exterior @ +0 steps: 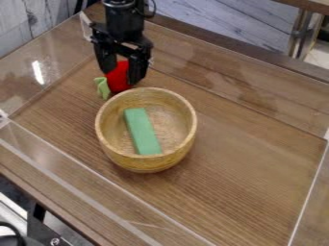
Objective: Move the red fruit to the right
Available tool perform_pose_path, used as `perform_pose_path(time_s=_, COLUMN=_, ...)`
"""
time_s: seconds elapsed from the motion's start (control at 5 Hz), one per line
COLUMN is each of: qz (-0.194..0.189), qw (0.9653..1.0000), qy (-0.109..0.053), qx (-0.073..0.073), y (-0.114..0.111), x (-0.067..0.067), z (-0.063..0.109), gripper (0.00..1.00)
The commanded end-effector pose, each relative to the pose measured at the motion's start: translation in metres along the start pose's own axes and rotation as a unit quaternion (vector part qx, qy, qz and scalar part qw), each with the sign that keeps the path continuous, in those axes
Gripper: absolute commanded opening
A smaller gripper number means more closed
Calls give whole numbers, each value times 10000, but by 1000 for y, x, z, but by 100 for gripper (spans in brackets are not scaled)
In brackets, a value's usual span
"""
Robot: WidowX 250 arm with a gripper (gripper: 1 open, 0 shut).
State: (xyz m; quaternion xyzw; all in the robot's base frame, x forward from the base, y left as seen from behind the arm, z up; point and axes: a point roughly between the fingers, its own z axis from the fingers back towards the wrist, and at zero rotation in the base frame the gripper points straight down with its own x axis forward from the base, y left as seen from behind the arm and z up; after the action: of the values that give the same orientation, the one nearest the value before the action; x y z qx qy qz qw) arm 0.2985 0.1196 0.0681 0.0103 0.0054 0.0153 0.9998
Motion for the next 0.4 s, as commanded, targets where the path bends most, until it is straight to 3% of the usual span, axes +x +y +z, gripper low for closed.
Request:
perform_pose_path(time_s=0.0, qz=93, qw=9991, qy=-365, qx=170, y=10, x=14, z=14, gripper=100)
perform_pose_path(time_s=0.2, qz=122, qw=9989, qy=-410, qx=211, y=13, x=19, z=12, gripper=100)
